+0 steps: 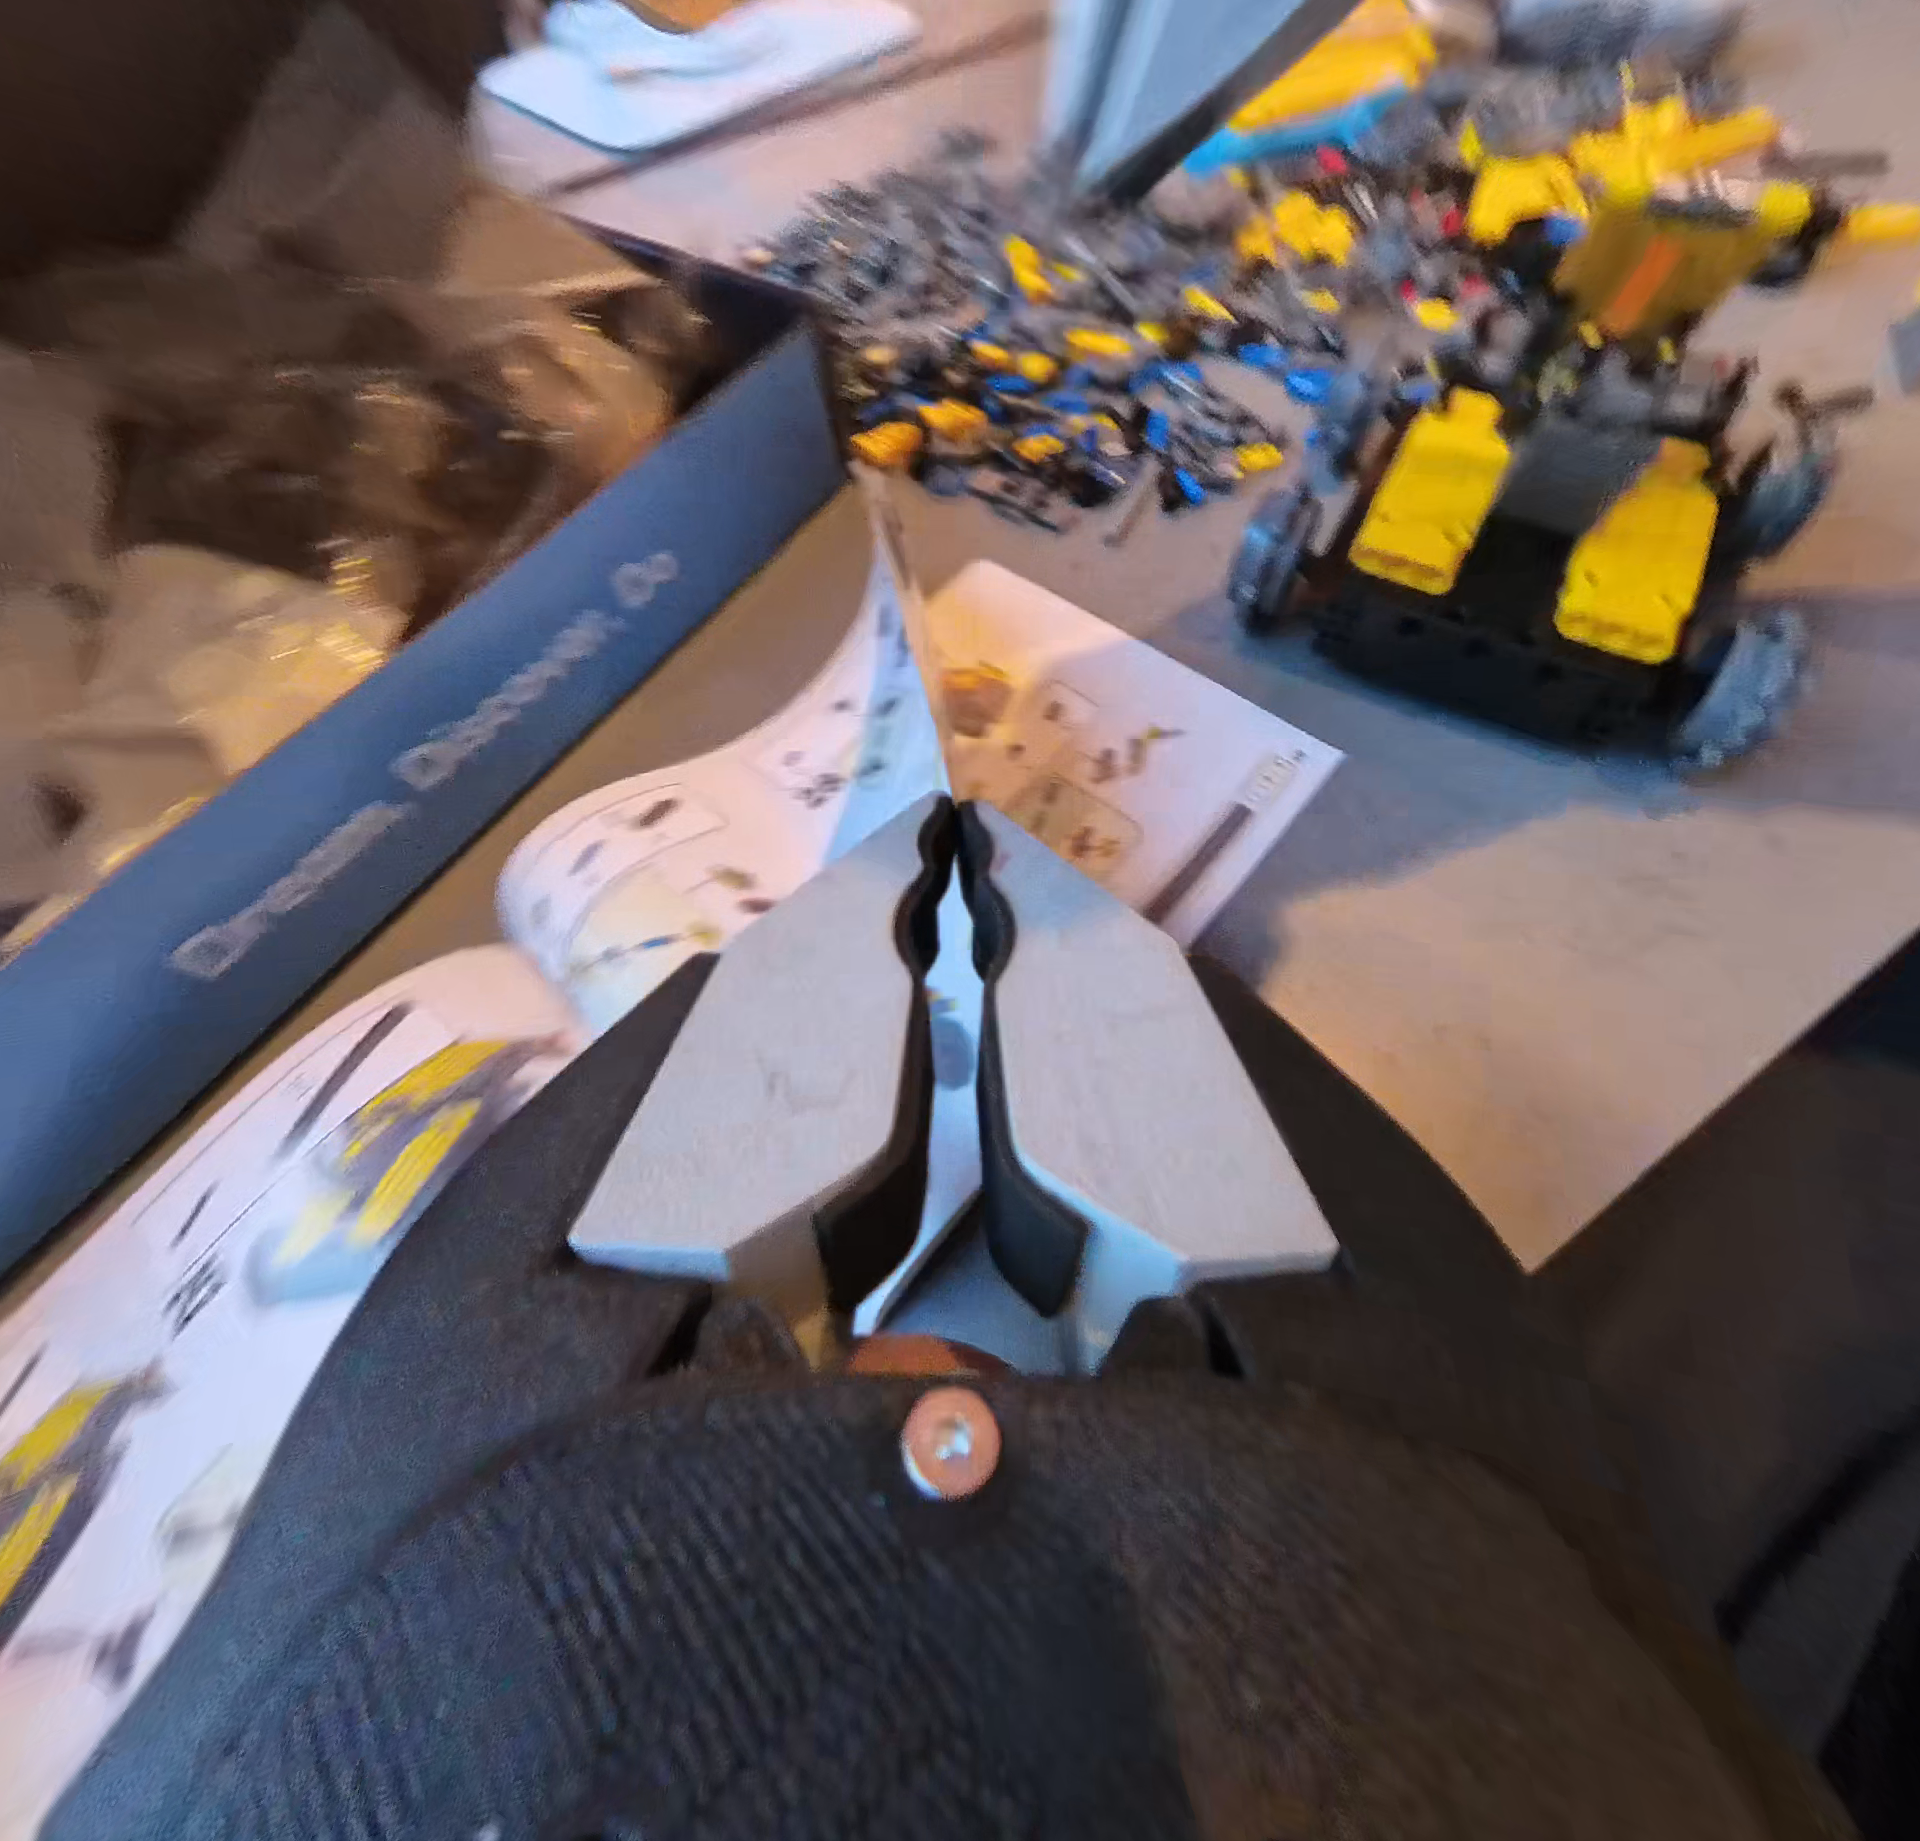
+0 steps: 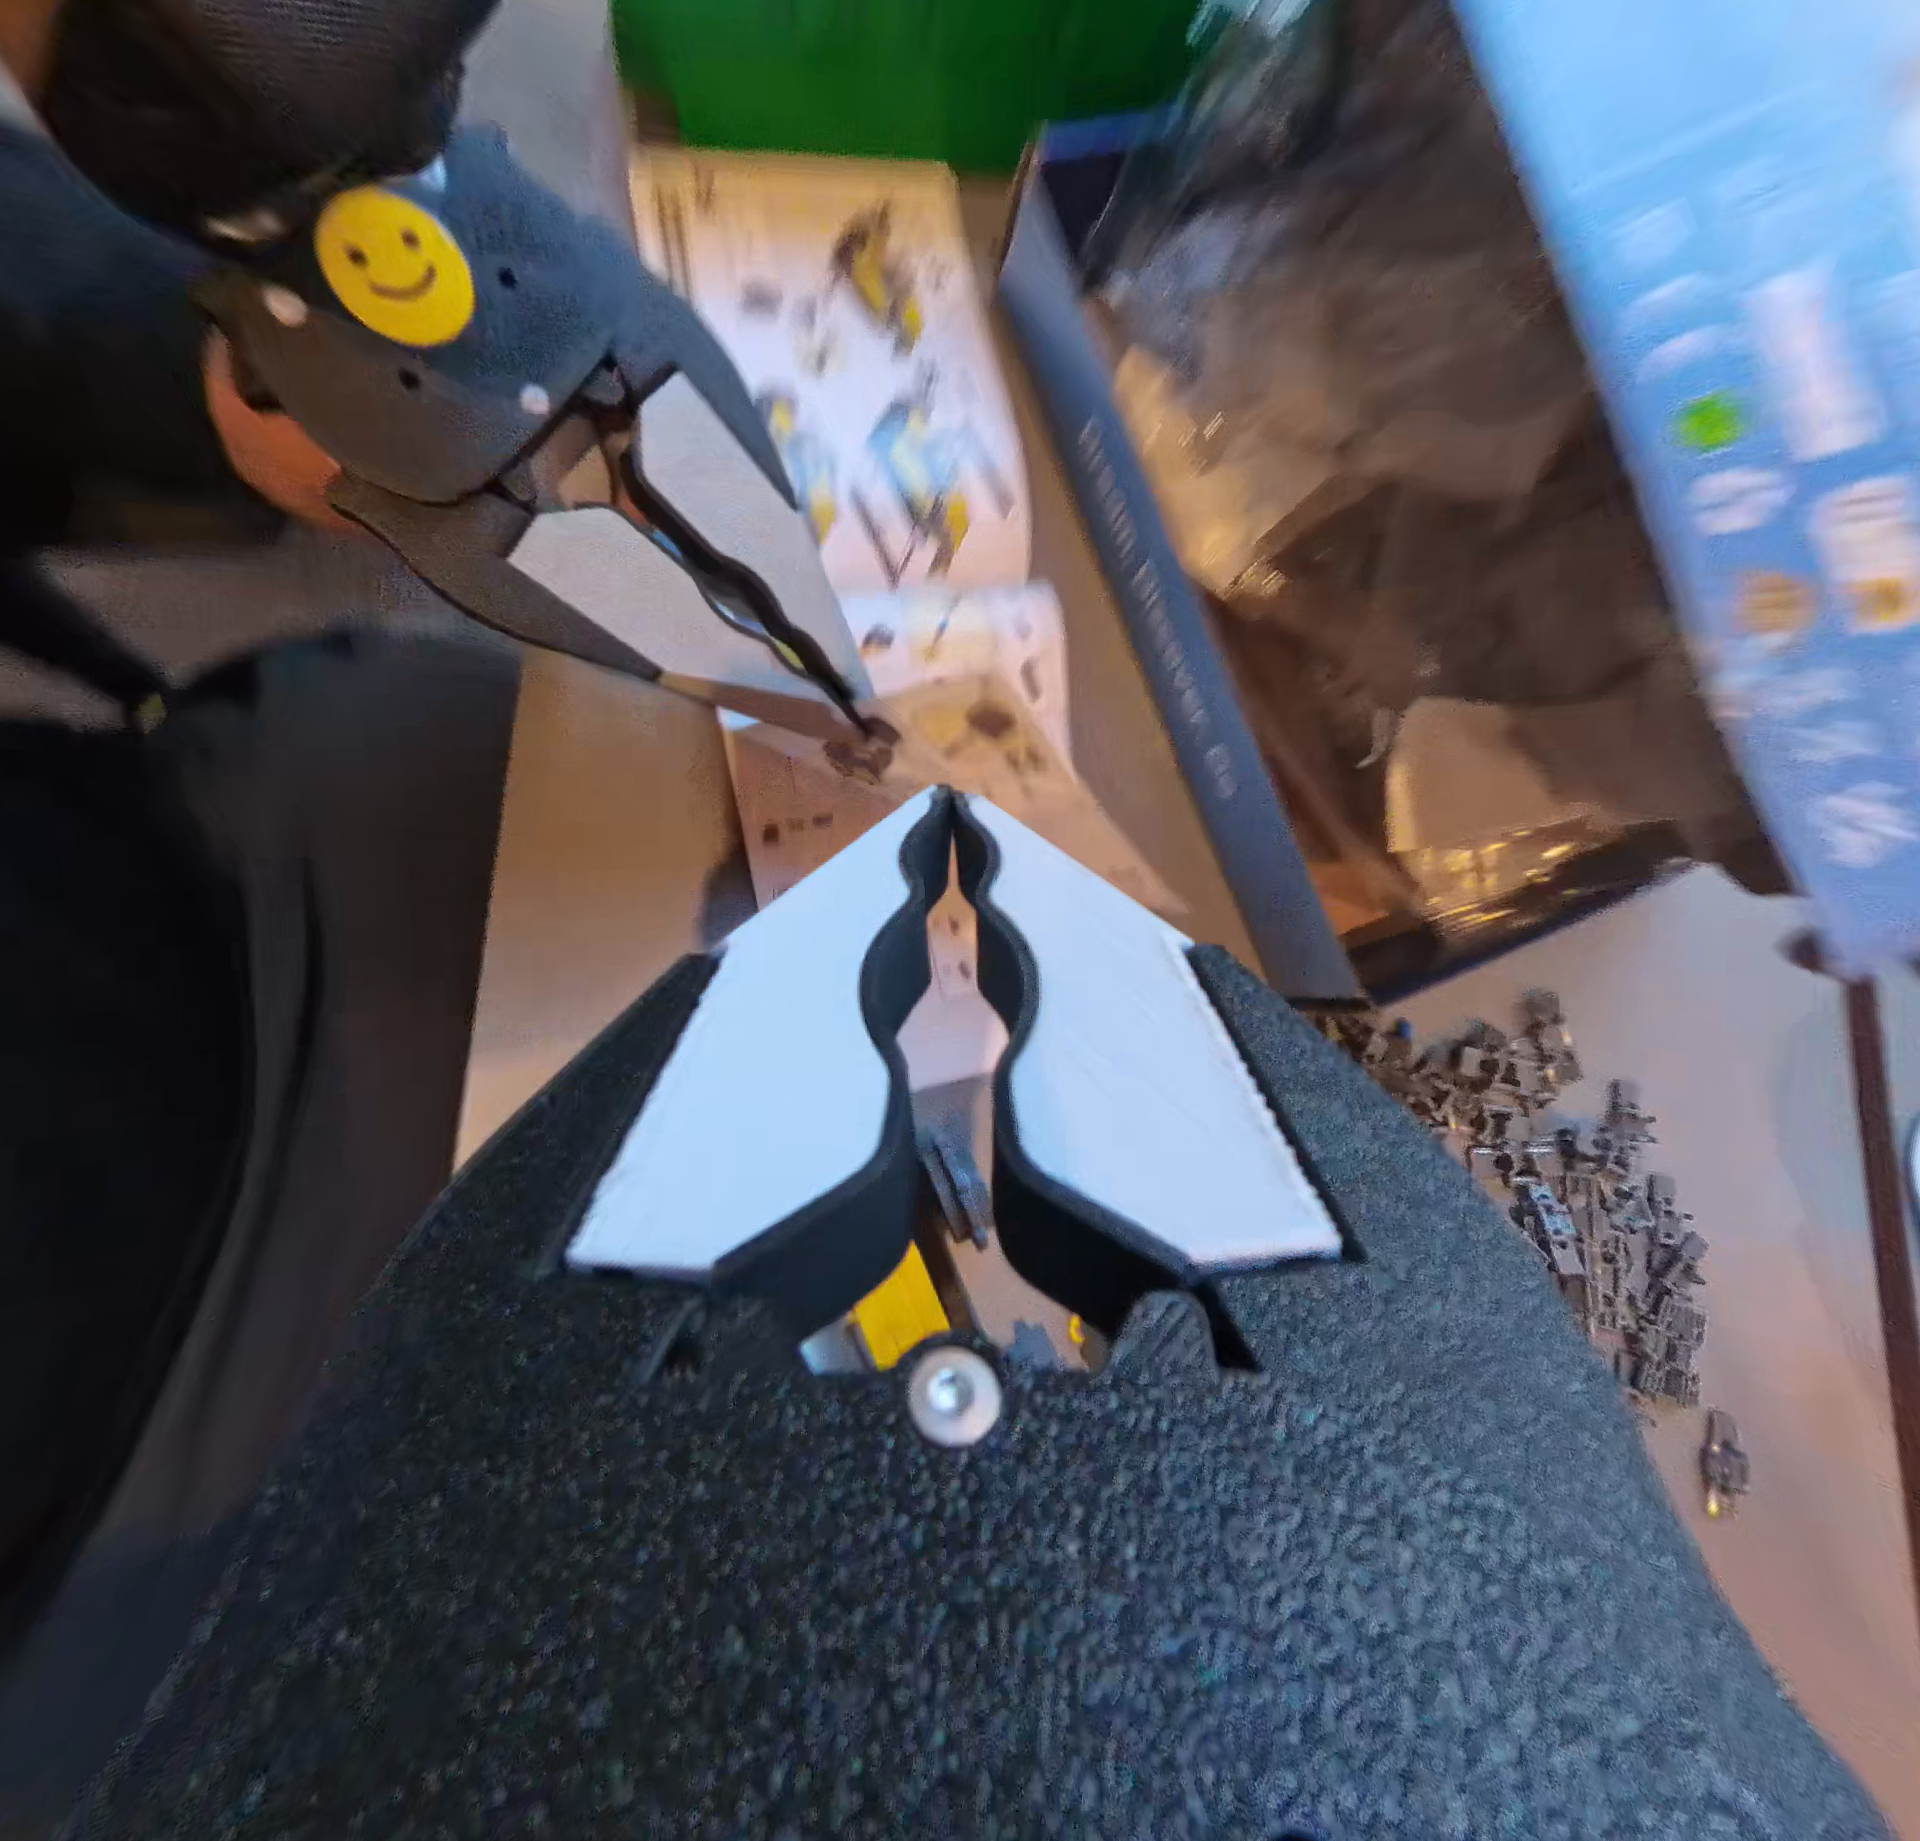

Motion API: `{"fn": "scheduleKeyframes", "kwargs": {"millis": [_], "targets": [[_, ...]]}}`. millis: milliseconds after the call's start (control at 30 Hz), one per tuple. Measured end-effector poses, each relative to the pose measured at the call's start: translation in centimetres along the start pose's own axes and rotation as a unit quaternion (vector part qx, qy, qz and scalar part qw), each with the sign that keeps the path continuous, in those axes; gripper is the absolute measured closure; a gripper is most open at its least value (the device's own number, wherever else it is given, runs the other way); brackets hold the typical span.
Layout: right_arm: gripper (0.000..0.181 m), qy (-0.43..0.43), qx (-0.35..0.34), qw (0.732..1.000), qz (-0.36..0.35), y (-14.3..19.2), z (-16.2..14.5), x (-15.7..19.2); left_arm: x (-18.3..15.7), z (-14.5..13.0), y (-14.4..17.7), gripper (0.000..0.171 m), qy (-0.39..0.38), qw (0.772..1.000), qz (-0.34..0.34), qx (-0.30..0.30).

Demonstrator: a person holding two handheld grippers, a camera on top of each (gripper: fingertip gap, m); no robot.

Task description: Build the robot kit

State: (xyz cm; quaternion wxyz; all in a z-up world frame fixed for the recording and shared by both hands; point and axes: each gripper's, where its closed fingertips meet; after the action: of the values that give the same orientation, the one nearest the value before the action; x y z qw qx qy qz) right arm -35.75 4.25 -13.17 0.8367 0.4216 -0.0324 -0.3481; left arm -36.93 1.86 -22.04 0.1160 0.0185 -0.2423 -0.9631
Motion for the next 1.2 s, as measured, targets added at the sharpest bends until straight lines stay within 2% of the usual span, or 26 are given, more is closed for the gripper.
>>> {"fn": "scheduleKeyframes", "kwargs": {"millis": [33,133,233,333,400,467,500,567,667,733,933,1000,1100,1200], "targets": [[0.181,-0.018,-0.034,0.999,-0.016,1.5,1.0,-0.3,1.2,0.3,1.4,0.171,0.027,0.999,0.018,-0.024],[0.181,-0.063,-0.103,0.992,-0.047,4.7,2.1,-0.1,4.9,-0.5,6.5,0.171,0.124,0.985,0.083,-0.089],[0.181,-0.105,-0.106,0.988,-0.036,3.7,1.7,2.0,7.6,-3.6,11.2,0.171,0.196,0.960,0.160,-0.118],[0.168,-0.146,-0.055,0.987,-0.021,-1.6,1.1,4.6,8.6,-6.7,14.5,0.165,0.233,0.944,0.210,-0.106],[0.168,-0.157,-0.041,0.987,-0.006,-5.9,1.7,6.5,8.5,-7.3,16.8,0.147,0.250,0.932,0.228,-0.129],[0.164,-0.162,-0.032,0.986,0.001,-9.8,2.5,7.6,7.9,-7.9,18.4,0.121,0.263,0.924,0.239,-0.139],[0.164,-0.162,-0.031,0.986,-0.003,-11.5,2.9,7.6,7.1,-8.2,18.8,0.116,0.265,0.925,0.233,-0.141],[0.166,-0.160,-0.018,0.987,-0.026,-14.4,3.4,6.6,5.4,-8.7,18.9,0.123,0.242,0.936,0.221,-0.132],[0.181,-0.142,0.040,0.989,0.021,-17.6,3.3,7.6,3.9,-9.2,18.5,0.128,0.195,0.950,0.219,-0.111],[0.181,-0.111,0.077,0.990,0.029,-18.6,2.6,8.2,3.3,-9.7,17.9,0.133,0.178,0.956,0.213,-0.096],[0.181,-0.057,0.127,0.989,0.048,-16.6,0.3,8.7,2.7,-9.4,18.0,0.135,0.161,0.957,0.211,-0.118],[0.181,-0.058,0.124,0.990,0.039,-15.8,0.0,8.3,2.3,-9.2,17.8,0.135,0.158,0.959,0.203,-0.120],[0.181,-0.079,0.063,0.995,0.017,-13.6,1.8,7.3,1.8,-9.0,17.0,0.132,0.153,0.963,0.190,-0.117],[0.168,-0.105,-0.023,0.994,0.006,-8.9,3.3,7.1,1.3,-8.5,16.8,0.127,0.134,0.965,0.192,-0.119]]}}
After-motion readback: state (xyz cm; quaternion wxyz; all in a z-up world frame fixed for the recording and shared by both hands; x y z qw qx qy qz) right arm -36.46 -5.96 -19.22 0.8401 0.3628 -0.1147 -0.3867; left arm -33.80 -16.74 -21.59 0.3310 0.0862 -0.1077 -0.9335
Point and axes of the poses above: each gripper's, where its closed fingertips meet, y back along the fingers, z out of its top, x = y × z across the jaws, and after that the axes turned 5 degrees about -z, right-handed
